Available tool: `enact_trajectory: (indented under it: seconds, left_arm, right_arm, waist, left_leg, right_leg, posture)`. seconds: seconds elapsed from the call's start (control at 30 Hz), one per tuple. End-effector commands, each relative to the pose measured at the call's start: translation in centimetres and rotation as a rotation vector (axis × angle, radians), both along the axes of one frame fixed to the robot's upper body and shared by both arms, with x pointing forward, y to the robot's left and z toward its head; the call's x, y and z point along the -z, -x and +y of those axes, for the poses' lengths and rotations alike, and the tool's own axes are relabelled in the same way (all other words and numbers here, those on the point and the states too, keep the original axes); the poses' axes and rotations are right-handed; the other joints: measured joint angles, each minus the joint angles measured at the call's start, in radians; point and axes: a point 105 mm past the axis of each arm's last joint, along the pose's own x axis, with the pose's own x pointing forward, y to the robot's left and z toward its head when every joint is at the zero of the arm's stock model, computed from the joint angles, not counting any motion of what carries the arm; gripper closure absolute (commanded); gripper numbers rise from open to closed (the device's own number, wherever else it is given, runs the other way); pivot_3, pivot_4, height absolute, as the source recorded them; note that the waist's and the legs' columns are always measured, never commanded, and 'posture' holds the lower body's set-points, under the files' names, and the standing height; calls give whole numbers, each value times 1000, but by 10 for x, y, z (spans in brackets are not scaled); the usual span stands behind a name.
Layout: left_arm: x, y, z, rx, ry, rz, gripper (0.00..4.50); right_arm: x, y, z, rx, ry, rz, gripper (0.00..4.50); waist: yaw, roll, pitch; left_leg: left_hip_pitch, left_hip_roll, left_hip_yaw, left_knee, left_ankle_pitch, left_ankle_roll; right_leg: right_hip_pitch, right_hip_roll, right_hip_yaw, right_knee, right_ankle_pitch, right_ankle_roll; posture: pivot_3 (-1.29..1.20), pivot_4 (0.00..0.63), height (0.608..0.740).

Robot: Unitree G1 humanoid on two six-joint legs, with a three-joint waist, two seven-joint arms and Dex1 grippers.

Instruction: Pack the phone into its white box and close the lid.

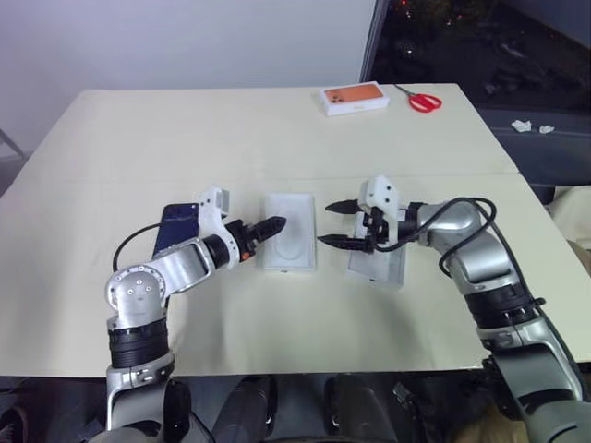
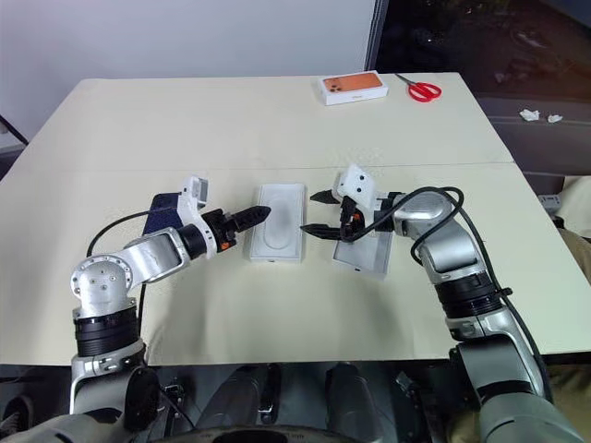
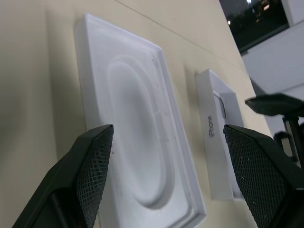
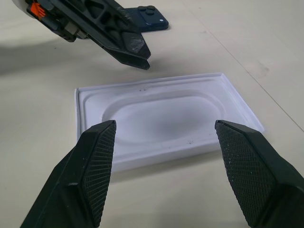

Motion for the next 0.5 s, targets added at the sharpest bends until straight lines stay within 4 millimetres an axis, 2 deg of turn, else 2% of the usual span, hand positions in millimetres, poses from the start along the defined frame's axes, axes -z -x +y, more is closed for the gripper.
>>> enact_trajectory:
  seconds: [0.03,0.1,0.17,0.27,0.37,0.5]
  left_arm:
    - [-16,3,19,-10,-78,-110,579]
    - [-22,4,35,-16,-156,-197,571]
    - [-24,8,45,13,-235,-265,571]
    - [-27,13,57,29,-232,-310,571]
    - [-20,15,68,27,-312,-330,571]
    - [-14,13,78,5,-324,-325,571]
  right_arm:
    - [-19,-2,17,-17,-45,-46,1258]
    - [-13,-7,28,4,-32,-41,1880]
    - [-3,-10,38,17,13,-56,2819]
    - [11,-16,52,47,86,-86,4446]
    - [23,-20,60,60,154,-106,4446]
    - [33,-29,68,84,232,-141,4446]
  waist:
    - [-4,0,0]
    - [-9,0,0]
    - [-6,0,0]
    - [4,1,0]
    - [3,0,0]
    - [-1,0,0]
  left_leg:
    - [0,0,0,0,0,0]
    - [0,1,0,-1,1,-1]
    - [0,2,0,-3,2,-4]
    - [0,2,0,-3,3,-4]
    - [0,1,0,-3,2,-4]
    - [0,1,0,-4,2,-4]
  right_leg:
    - [0,0,0,0,0,0]
    - [-1,1,1,0,0,0]
    - [-3,2,1,0,0,0]
    - [-2,1,1,0,0,-1]
    - [-3,0,0,-1,0,-2]
    - [-3,0,0,-1,1,-2]
  posture:
    - [0,150,740]
    - [0,150,740]
    - [0,150,740]
    - [0,150,740]
    - [0,150,740]
    - [0,150,740]
